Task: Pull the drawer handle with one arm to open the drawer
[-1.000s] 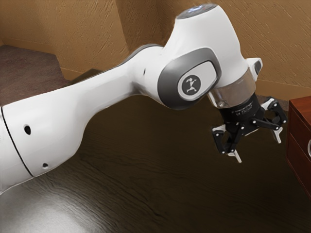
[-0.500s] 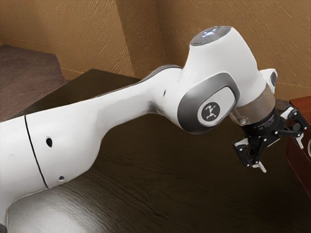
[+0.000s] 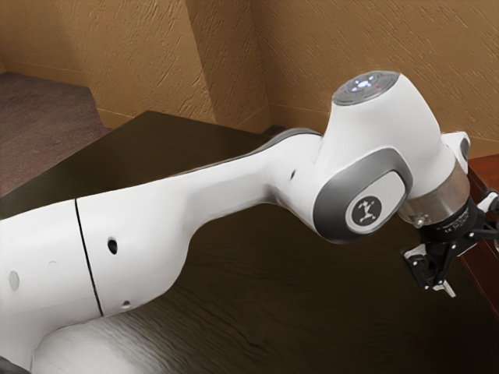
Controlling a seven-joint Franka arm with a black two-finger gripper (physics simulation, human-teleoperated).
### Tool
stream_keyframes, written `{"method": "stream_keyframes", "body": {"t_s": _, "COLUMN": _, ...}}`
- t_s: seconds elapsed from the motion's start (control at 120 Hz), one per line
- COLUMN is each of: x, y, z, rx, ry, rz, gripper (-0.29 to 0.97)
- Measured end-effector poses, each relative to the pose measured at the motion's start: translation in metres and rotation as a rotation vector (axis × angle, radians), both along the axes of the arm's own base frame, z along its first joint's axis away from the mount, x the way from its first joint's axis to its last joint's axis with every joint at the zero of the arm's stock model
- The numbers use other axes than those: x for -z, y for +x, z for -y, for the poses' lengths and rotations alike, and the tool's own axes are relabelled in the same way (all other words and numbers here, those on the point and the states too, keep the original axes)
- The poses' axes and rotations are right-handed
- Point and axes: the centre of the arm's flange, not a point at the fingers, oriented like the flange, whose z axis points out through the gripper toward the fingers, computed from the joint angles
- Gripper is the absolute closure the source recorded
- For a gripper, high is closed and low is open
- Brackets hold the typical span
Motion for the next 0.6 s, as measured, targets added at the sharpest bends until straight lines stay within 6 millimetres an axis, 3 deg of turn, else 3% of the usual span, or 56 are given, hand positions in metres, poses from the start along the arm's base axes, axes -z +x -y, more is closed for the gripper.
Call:
{"method": "stream_keyframes", "body": {"t_s": 0.258, "x": 0.01, "y": 0.006, "z": 0.0, "rx": -0.015, "ry": -0.005, "rz": 0.001, "gripper": 0.03}}
{"method": "stream_keyframes", "body": {"t_s": 0.433, "x": 0.003, "y": 0.006, "z": -0.003, "rx": -0.017, "ry": -0.007, "rz": 0.013, "gripper": 0.18}}
{"method": "stream_keyframes", "body": {"t_s": 0.6, "x": -0.004, "y": 0.006, "z": -0.009, "rx": -0.023, "ry": -0.004, "rz": 0.018, "gripper": 0.41}}
